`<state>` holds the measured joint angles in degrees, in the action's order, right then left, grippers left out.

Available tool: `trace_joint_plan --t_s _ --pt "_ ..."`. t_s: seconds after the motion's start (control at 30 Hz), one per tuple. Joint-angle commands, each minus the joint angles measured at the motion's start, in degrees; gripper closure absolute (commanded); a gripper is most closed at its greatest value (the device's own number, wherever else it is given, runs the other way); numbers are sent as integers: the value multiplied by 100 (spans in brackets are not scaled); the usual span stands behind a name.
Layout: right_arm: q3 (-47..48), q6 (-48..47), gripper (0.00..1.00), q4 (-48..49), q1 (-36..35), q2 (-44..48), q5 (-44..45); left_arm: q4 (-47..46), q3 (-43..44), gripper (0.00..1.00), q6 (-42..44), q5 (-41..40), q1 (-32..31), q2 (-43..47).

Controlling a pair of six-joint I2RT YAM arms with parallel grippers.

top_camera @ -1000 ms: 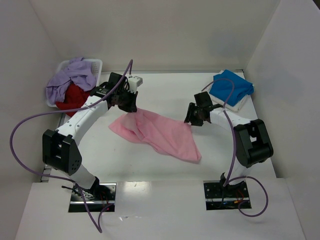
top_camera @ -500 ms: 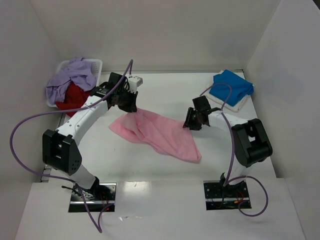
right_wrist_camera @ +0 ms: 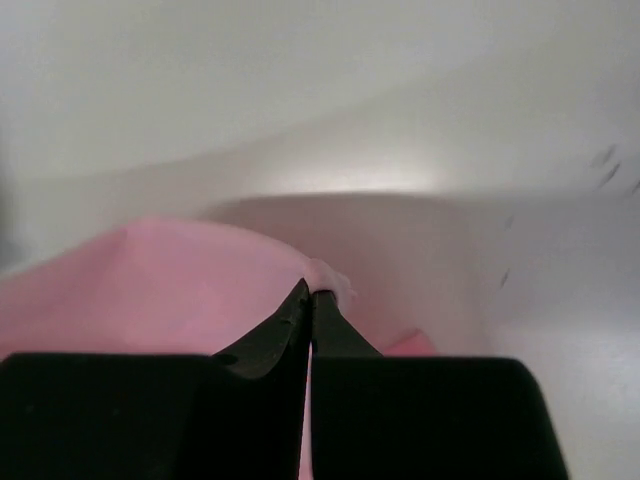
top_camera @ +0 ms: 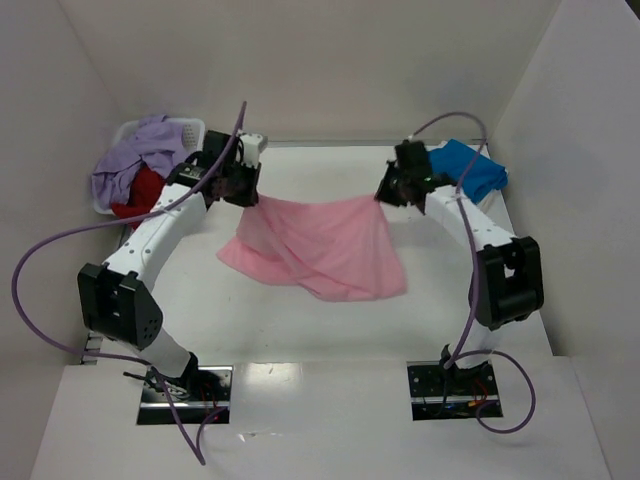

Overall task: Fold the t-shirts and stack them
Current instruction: Flatten out the tshirt

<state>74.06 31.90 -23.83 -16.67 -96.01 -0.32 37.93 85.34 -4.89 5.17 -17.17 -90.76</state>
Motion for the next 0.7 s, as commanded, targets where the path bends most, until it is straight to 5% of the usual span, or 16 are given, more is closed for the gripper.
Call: trace_joint_plan --t_s 0.0,0.2,0.67 --pt "1530 -184 100 -95 839 792 102 -549 1071 100 -311 -447 564 638" --pt "3201 -421 100 -305 1289 1330 -233 -883 1801 100 -215 -1201 671 1244" --pt "2825 -597 100 -447 1289 2709 -417 -972 1460 100 -30 -1062 724 2449"
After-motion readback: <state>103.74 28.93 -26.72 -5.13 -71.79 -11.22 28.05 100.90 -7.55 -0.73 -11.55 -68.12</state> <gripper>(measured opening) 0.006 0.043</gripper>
